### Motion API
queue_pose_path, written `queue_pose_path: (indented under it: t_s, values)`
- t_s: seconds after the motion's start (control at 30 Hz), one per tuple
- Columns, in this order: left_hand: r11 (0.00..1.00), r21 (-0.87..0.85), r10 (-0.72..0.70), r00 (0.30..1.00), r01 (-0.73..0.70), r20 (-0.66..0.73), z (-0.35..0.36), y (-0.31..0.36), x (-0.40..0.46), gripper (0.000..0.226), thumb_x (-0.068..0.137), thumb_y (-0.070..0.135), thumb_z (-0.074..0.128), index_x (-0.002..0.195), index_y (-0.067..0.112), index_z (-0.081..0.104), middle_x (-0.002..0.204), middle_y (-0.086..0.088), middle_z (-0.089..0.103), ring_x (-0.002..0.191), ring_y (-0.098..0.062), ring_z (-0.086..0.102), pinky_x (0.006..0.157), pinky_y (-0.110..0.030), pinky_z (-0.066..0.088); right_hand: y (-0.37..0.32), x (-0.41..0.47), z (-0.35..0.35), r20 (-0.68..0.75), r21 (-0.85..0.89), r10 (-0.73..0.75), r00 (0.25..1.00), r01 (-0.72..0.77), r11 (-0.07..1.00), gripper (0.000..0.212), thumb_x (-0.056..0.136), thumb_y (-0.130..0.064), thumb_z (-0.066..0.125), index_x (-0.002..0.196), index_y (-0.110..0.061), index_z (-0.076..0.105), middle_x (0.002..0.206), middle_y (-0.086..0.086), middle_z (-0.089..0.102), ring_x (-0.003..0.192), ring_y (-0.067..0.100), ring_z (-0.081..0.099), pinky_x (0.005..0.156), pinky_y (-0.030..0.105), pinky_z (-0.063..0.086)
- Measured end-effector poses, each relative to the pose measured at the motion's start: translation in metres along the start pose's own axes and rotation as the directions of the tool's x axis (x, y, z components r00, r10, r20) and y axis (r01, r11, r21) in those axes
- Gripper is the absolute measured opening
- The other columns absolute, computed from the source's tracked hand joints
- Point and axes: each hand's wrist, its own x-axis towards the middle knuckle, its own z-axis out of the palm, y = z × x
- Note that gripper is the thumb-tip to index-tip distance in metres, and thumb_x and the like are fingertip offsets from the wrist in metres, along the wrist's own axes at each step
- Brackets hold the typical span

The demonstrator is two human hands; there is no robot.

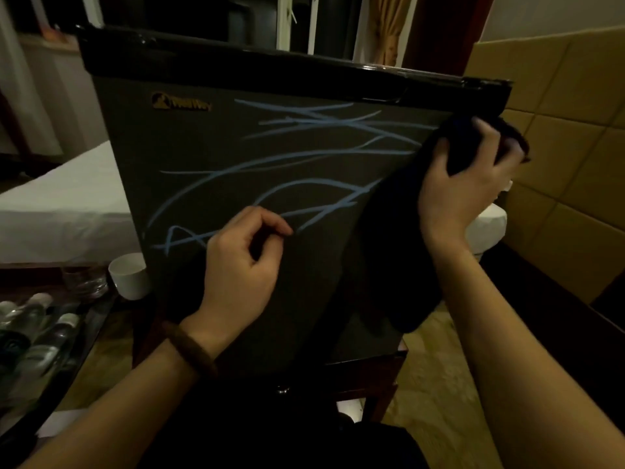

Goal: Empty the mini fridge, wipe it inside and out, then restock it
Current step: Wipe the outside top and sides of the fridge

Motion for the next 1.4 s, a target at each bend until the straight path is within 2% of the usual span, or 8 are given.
queue_pose_path:
  t_s: [0.13,0.3,0.4,0.53,0.83,1.1,1.27,1.4]
  values:
    - [1.000,-0.010,0.017,1.000,-0.017,-0.018,0.001,0.005,0.004,0.034,0.082,0.000,0.053,0.080,0.034,0.052,0.085,0.015,0.055,0.086,0.010,0.053,0.077,-0.003,0.040,-0.009,-0.046,0.006,0.105,-0.121,-0.249,0.963,0.261,0.958,0.043,0.081,-0.032,0.052,0.122,-0.017,0.055,0.124,0.019,0.044,0.107,0.042,0.046,0.090,0.042,0.039]
    - [0.987,0.086,0.139,0.990,-0.136,-0.025,0.010,0.004,-0.002,0.023,0.080,0.001,0.054,0.083,0.024,0.056,0.084,0.009,0.054,0.085,-0.002,0.053,0.078,-0.008,0.041,0.023,-0.089,-0.008,0.508,0.023,-0.744,0.434,0.857,0.515,0.048,0.077,-0.039,0.046,0.122,-0.023,0.044,0.115,0.012,0.036,0.099,0.038,0.039,0.078,0.052,0.046]
    - [0.969,0.176,0.178,0.984,-0.172,-0.020,0.002,0.000,0.000,0.023,0.080,0.000,0.057,0.085,0.022,0.057,0.090,0.007,0.053,0.089,0.000,0.048,0.083,-0.005,0.036,0.026,-0.049,-0.010,0.374,-0.094,-0.632,0.679,0.706,0.702,0.047,0.077,-0.031,0.051,0.123,-0.023,0.046,0.119,0.022,0.044,0.103,0.044,0.046,0.087,0.048,0.043]
    - [0.952,0.247,0.197,0.979,-0.179,-0.053,-0.011,-0.006,0.008,0.025,0.077,-0.003,0.059,0.085,0.020,0.057,0.092,0.005,0.052,0.091,0.003,0.044,0.084,0.001,0.030,0.004,0.007,-0.007,0.049,-0.086,-0.029,0.998,0.034,0.996,0.041,0.084,-0.029,0.056,0.122,-0.014,0.054,0.128,0.019,0.043,0.115,0.035,0.043,0.094,0.025,0.031]
    - [0.890,0.348,0.318,0.948,-0.295,-0.010,-0.024,-0.010,0.022,0.019,0.080,0.020,0.046,0.088,0.013,0.062,0.095,0.004,0.053,0.094,-0.005,0.045,0.083,-0.007,0.033,-0.024,-0.066,0.008,0.323,-0.073,-0.552,0.769,0.601,0.796,0.045,0.077,-0.037,0.052,0.119,-0.021,0.052,0.115,0.016,0.047,0.097,0.036,0.045,0.077,0.041,0.044]
    - [0.756,0.541,0.412,0.910,-0.367,0.042,-0.062,-0.009,0.029,0.029,0.082,0.020,0.045,0.100,0.004,0.061,0.100,-0.016,0.058,0.097,-0.021,0.046,0.078,-0.030,0.036,-0.009,-0.011,-0.004,0.020,-0.087,0.145,0.989,-0.143,0.986,0.039,0.086,-0.030,0.056,0.121,-0.014,0.055,0.129,0.020,0.043,0.117,0.036,0.042,0.095,0.030,0.031]
    - [0.819,0.500,0.343,0.939,-0.283,-0.031,-0.078,-0.015,0.012,0.027,0.080,0.020,0.045,0.095,0.005,0.062,0.097,-0.013,0.058,0.094,-0.018,0.047,0.078,-0.026,0.035,-0.058,-0.117,0.023,0.181,-0.117,-0.221,0.958,0.244,0.963,0.047,0.073,-0.036,0.055,0.117,-0.019,0.054,0.113,0.017,0.048,0.094,0.035,0.044,0.079,0.042,0.044]
    - [0.875,0.457,0.235,0.966,-0.161,-0.109,-0.080,-0.021,0.003,0.027,0.079,0.023,0.044,0.094,0.011,0.063,0.097,-0.007,0.058,0.095,-0.013,0.047,0.079,-0.014,0.033,-0.076,-0.184,0.025,0.394,0.006,-0.628,0.671,0.681,0.732,0.072,0.055,-0.041,0.077,0.118,-0.027,0.045,0.109,0.006,0.039,0.093,0.030,0.040,0.070,0.046,0.050]
